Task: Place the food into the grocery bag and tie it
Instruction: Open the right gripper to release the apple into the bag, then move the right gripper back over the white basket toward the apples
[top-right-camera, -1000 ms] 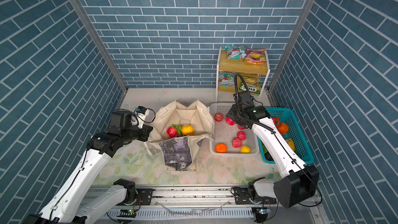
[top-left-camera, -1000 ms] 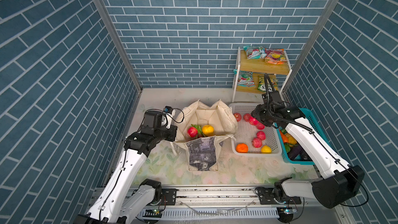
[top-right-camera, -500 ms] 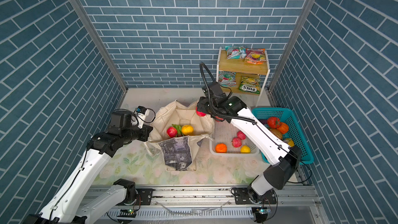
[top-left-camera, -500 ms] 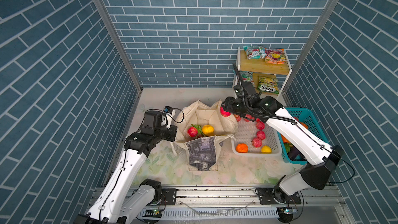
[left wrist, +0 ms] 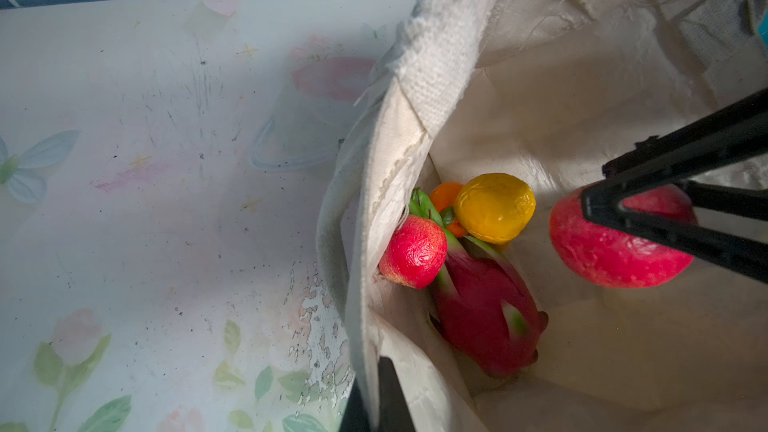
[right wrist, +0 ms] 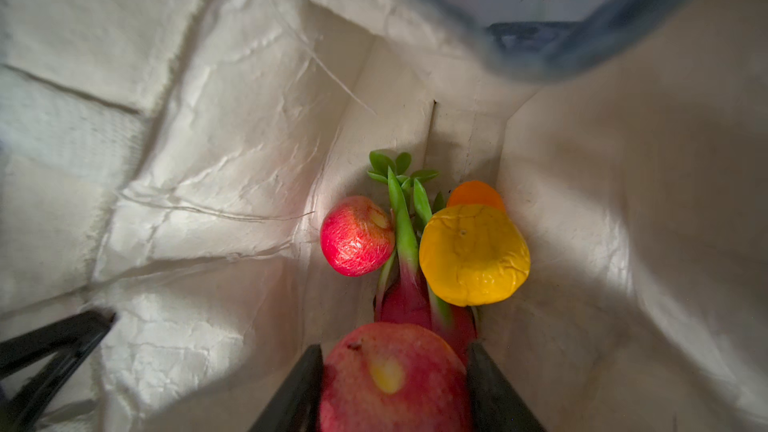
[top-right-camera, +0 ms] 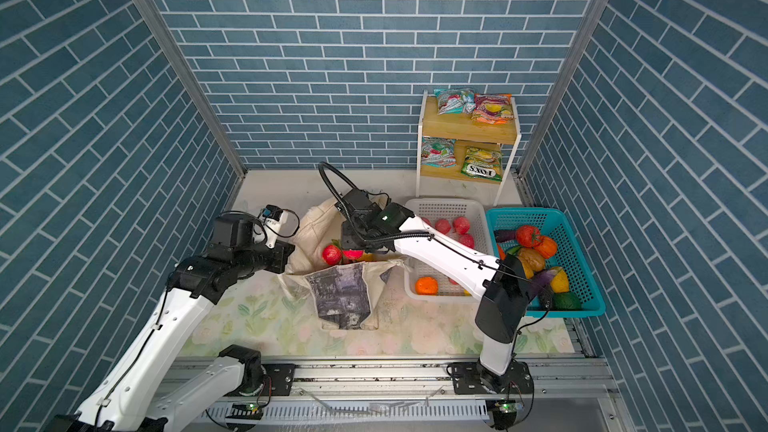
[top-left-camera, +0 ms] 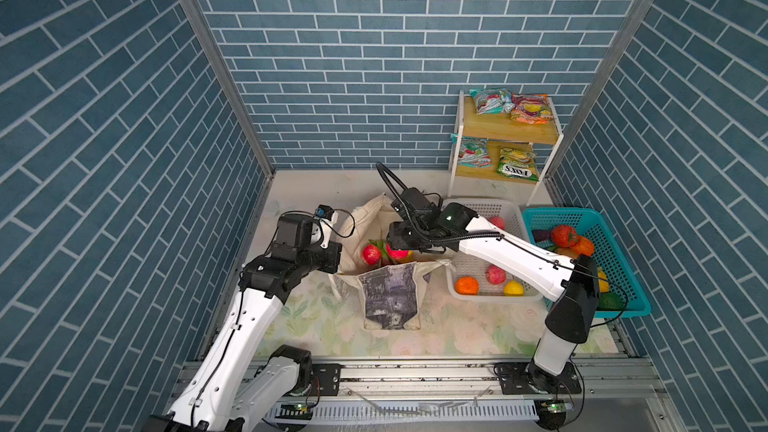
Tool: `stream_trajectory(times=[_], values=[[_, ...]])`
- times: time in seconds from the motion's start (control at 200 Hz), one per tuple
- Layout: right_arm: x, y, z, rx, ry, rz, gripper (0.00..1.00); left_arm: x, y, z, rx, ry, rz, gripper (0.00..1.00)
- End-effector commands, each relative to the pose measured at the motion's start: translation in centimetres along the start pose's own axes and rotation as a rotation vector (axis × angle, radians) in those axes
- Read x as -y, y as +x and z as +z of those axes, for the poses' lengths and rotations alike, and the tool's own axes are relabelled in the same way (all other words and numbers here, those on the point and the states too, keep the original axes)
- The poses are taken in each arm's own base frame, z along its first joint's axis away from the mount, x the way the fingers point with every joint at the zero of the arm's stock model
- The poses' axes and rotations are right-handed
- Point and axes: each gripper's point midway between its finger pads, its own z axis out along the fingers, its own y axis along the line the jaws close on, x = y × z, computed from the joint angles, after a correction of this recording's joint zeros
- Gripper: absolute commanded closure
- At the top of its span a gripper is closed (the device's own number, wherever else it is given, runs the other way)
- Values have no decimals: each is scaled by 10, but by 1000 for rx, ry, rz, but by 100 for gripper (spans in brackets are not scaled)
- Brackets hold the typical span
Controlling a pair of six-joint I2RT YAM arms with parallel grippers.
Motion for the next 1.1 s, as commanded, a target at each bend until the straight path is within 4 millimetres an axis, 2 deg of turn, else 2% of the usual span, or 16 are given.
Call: stream_trajectory(times=[0.0, 0.135, 0.275, 0.57, 0.795, 0.82, 0.835, 0.965, 1.095], values=[[-6, 4, 11, -19, -6, -25, 52, 0, -3, -2, 26, 1, 1, 100], [1, 17, 32, -66, 19, -36, 51, 0, -3, -2, 26, 1, 1, 100], [5, 25, 45, -97, 38, -53, 48, 0, -3, -1, 25, 1, 1, 100], [13, 31, 53, -113, 71, -71, 37, 0, -3, -2, 26, 0, 1, 100], [15, 24, 46, -85, 91, -99, 23, 0, -4, -2, 28, 0, 1, 100], [15, 23, 44, -80, 92, -102, 4, 0, -4, -2, 28, 0, 1, 100], [15, 22, 43, -76, 92, -106, 2, 0, -3, -2, 27, 1, 1, 100], [13, 12, 30, -37, 101, -138, 1, 0, -3, -2, 28, -1, 1, 100], [10, -11, 0, 64, 112, -182, 1, 0, -3, -2, 29, -1, 1, 100]])
